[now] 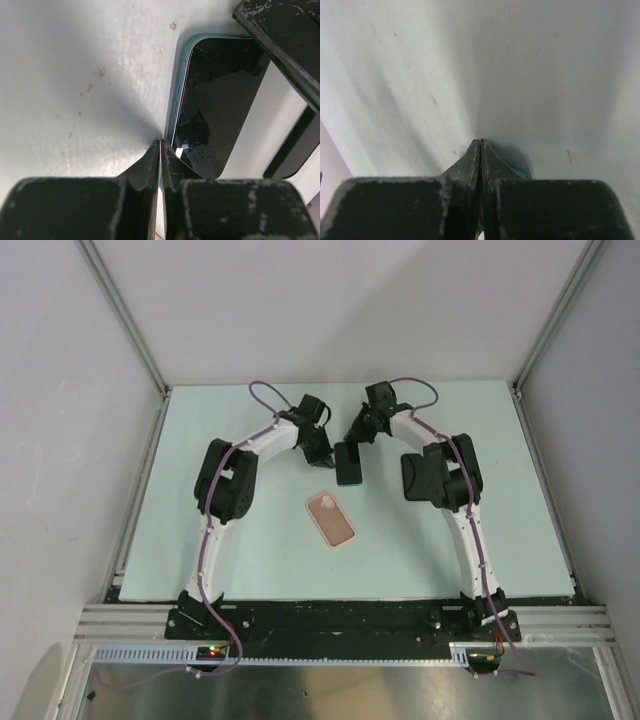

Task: Put the phone into the phone case

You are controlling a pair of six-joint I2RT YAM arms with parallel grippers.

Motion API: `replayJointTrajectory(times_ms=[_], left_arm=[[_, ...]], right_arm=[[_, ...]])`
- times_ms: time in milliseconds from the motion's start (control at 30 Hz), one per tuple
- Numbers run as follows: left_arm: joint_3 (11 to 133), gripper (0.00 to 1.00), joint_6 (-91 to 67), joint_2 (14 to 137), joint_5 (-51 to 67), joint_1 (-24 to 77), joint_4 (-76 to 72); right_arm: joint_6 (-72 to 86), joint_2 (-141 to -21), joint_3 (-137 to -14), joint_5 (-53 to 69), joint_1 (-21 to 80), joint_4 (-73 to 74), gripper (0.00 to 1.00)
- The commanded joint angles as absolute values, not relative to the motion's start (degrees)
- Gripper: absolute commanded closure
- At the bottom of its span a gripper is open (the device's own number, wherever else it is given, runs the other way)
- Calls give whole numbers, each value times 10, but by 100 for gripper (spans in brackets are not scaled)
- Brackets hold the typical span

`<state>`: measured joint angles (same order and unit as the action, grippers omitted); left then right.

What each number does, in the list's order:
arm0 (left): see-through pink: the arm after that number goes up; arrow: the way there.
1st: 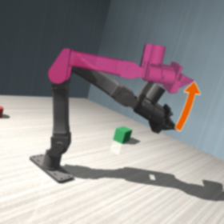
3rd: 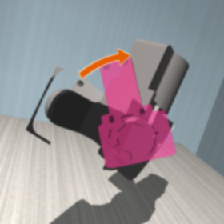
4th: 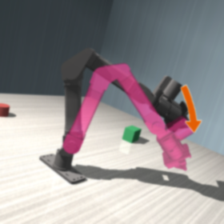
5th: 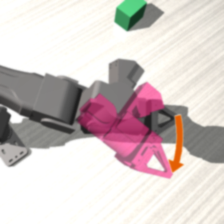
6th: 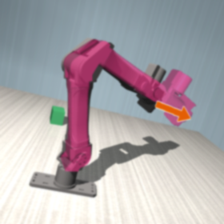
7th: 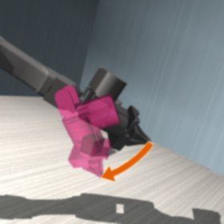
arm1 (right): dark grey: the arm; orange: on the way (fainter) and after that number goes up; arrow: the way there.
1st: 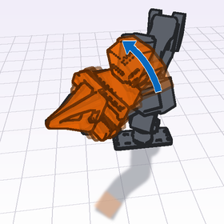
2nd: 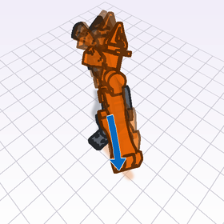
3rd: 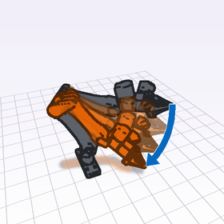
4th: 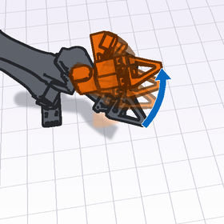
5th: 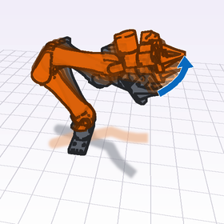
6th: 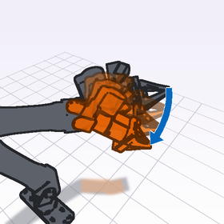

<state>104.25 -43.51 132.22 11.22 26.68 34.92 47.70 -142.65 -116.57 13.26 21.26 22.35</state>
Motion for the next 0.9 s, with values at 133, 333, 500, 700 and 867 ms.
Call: replayJointTrajectory(times_ms=[133, 333, 500, 700, 867], left_arm=[[963, 92, -450, 1257, 116, 312, 318], [916, 92, -456, 1222, 117, 338, 290], [894, 92, -463, 1203, 120, 356, 271], [859, 93, -473, 1172, 121, 363, 244], [847, 92, -460, 1134, 114, 360, 238]], right_arm=[[400, -1349, -1076, 101, 211, 281, 100], [367, -1301, -1012, 78, 231, 282, 100], [350, -1269, -973, 63, 247, 292, 100], [334, -1226, -907, 76, 254, 287, 100], [314, -1192, -904, 73, 251, 292, 98]])
